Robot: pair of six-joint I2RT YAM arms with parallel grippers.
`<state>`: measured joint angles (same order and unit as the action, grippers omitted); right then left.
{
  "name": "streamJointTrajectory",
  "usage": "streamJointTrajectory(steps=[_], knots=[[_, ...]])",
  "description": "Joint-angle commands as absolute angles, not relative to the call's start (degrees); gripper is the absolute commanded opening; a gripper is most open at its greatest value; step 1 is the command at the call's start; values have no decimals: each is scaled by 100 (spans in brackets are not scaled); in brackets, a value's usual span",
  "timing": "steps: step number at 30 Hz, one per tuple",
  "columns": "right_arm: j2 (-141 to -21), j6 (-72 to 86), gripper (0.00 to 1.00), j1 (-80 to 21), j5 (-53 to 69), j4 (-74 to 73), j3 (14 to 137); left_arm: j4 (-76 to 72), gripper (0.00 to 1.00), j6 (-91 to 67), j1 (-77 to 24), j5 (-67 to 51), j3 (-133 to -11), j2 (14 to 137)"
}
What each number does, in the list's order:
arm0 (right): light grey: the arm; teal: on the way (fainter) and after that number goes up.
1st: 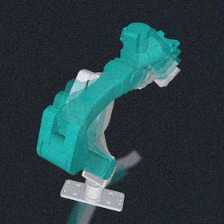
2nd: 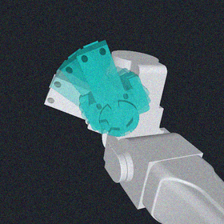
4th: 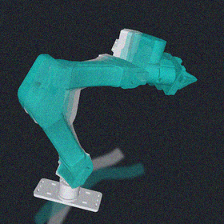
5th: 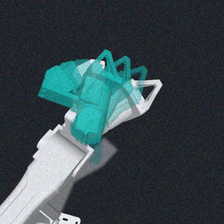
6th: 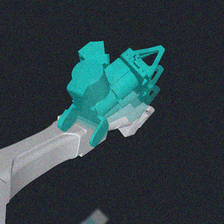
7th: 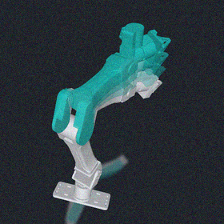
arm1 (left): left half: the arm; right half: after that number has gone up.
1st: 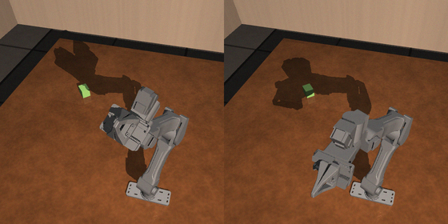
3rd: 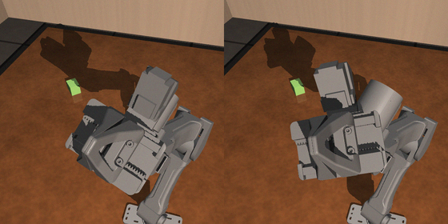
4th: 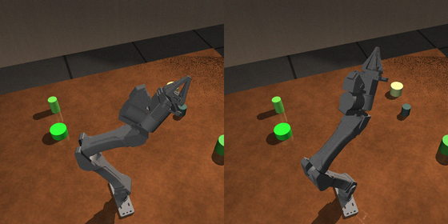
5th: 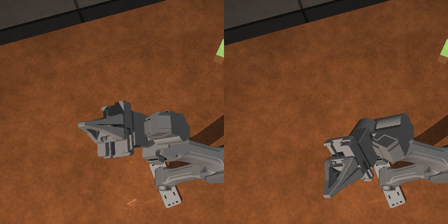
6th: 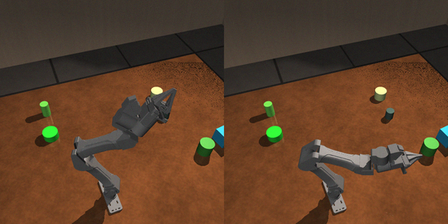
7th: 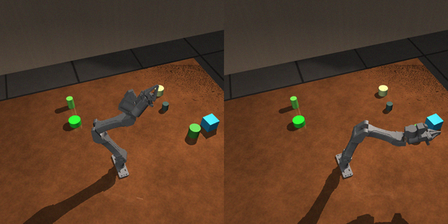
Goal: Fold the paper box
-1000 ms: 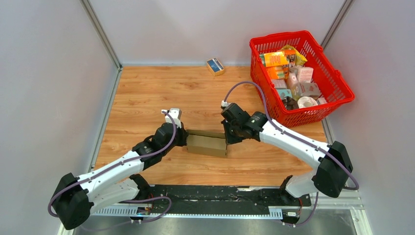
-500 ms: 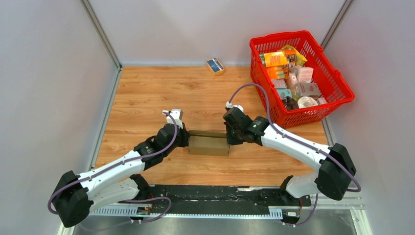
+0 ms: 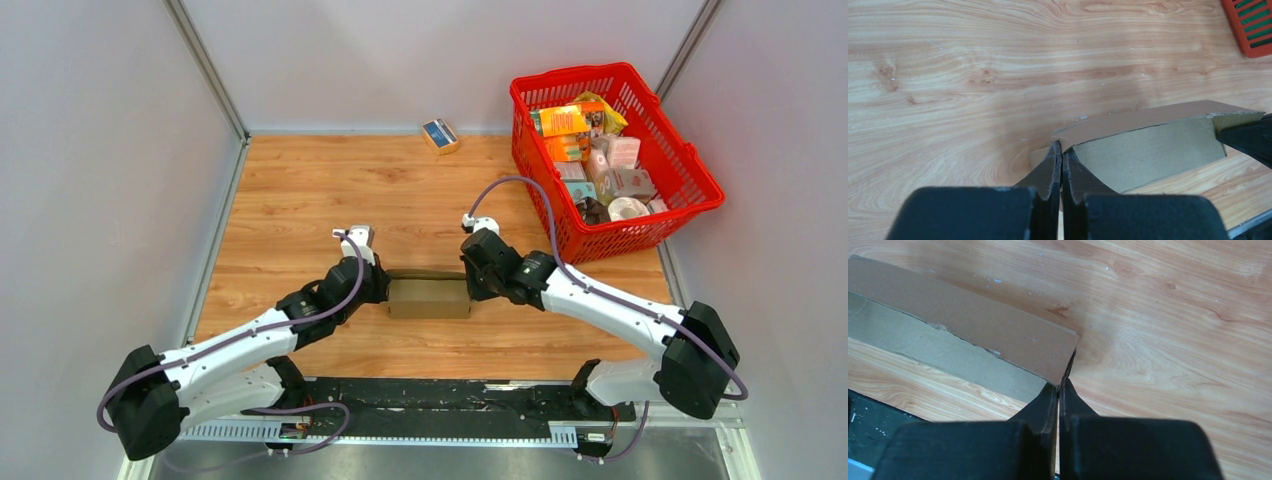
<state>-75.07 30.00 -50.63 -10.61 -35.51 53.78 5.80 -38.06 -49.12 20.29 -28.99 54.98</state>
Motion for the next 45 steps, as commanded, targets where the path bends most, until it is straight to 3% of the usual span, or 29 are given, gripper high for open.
streamJointTrajectory(steps=[1,5,8,14,15,17,18,21,26,30,40,45], knots=[[-7400,2830,0,-5133,-1108,-3359,5098,1432,0,-4305,-5124,1502,-2822,5704],[-7252,2830,4,-5203,-1081,-3068,4782,1415,0,-4517,-5352,1879,-2664,5783],[-7032,2865,11,-5194,-1029,-3032,4720,1424,0,-4667,-5651,2301,-2575,5766],[-6698,3006,50,-5186,-686,-3549,5035,1634,0,-4851,-6046,3031,-2584,5704],[-6645,3041,61,-5194,-720,-3699,5106,1704,0,-4878,-6073,3102,-2584,5695],[-6522,3251,71,-5168,-808,-4094,5326,1740,0,-4948,-6117,3199,-2566,5687],[-6487,3435,84,-5133,-869,-4235,5396,1758,0,-4992,-6126,3225,-2566,5695],[-6408,4462,100,-4905,-871,-4754,5502,1775,0,-5071,-6161,3252,-2566,5722],[-5688,6391,100,-4667,367,-3659,4687,1906,0,-5238,-6301,3488,-2593,5748],[-5300,7873,100,-4658,510,-2717,4316,2162,0,-5466,-6425,3761,-2759,5853],[-6257,9123,100,-4667,931,-1820,4131,2733,0,-5766,-6741,4271,-3384,6310],[-6354,9395,100,-4693,704,-2074,4140,2795,0,-5862,-6820,4315,-3454,6416]])
